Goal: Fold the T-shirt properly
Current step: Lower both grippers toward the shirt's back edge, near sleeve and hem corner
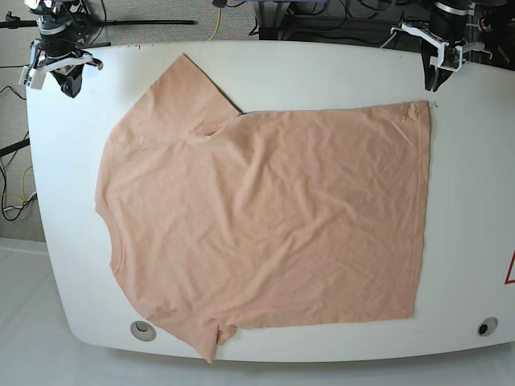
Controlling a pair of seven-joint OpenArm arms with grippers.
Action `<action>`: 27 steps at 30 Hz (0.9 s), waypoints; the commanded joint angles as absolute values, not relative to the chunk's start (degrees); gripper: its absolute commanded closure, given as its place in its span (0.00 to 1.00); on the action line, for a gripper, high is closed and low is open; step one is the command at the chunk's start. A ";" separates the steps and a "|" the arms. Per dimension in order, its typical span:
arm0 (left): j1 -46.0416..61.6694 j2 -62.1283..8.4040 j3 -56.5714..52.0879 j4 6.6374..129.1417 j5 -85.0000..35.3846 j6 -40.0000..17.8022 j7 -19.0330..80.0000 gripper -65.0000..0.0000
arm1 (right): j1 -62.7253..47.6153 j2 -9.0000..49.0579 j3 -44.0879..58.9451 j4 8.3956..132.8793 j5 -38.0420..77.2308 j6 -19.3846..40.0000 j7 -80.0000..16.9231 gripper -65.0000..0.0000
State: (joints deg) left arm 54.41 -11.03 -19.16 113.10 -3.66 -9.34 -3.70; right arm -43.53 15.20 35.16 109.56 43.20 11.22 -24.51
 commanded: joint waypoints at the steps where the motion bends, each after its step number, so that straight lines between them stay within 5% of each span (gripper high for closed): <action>1: 54.12 -10.46 -19.49 114.85 -3.17 -7.71 -4.18 0.93 | -41.58 14.93 36.48 110.61 43.85 13.02 -25.46 1.00; 27: 51.86 -10.56 -18.57 114.93 -3.78 -7.05 -1.12 1.00 | -33.69 10.88 37.47 110.25 44.51 17.32 -37.39 0.82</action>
